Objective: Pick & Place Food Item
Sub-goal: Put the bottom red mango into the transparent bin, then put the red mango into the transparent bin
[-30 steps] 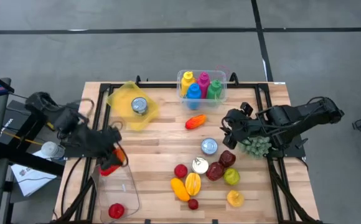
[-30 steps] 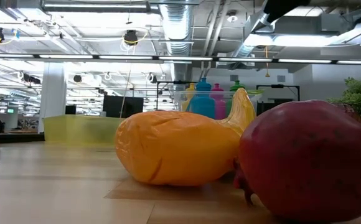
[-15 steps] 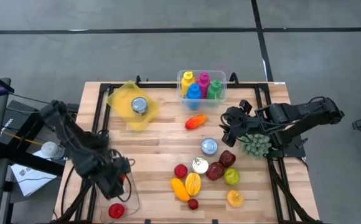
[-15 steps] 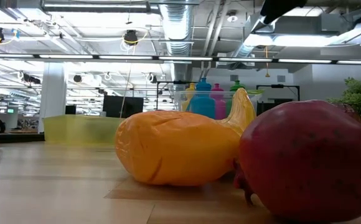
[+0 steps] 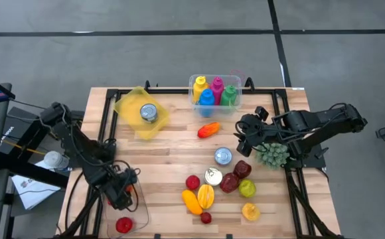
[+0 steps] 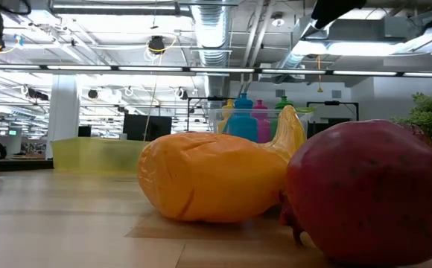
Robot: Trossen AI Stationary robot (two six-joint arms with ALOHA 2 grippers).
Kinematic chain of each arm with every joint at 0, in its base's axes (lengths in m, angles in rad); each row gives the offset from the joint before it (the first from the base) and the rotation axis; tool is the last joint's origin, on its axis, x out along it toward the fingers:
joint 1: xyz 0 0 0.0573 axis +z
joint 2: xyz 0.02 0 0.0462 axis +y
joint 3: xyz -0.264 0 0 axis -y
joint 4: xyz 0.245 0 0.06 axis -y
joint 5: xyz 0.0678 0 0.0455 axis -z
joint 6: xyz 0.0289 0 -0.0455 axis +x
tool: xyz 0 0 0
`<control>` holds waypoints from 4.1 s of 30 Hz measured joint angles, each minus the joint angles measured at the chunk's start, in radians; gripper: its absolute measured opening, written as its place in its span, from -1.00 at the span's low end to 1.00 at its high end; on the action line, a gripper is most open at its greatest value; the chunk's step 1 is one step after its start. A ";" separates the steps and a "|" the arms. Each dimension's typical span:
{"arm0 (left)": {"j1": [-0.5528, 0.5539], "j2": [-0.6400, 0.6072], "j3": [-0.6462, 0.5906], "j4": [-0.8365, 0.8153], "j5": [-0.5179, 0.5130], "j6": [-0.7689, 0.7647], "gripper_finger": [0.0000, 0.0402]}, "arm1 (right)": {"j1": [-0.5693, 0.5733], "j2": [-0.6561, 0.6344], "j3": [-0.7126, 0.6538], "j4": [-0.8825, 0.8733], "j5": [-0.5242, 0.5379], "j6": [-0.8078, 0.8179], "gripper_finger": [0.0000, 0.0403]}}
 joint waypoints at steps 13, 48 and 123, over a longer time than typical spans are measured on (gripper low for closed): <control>0.001 -0.084 -0.183 0.104 0.001 0.065 0.18 | 0.000 0.000 0.000 0.000 0.000 0.005 0.02; 0.081 -0.461 -0.105 0.190 0.251 -0.050 0.49 | -0.066 0.000 0.000 0.099 -0.069 -0.174 0.02; 0.697 -0.149 -0.054 1.335 -0.398 1.000 0.49 | -0.311 0.091 0.002 0.918 -0.655 -0.417 0.14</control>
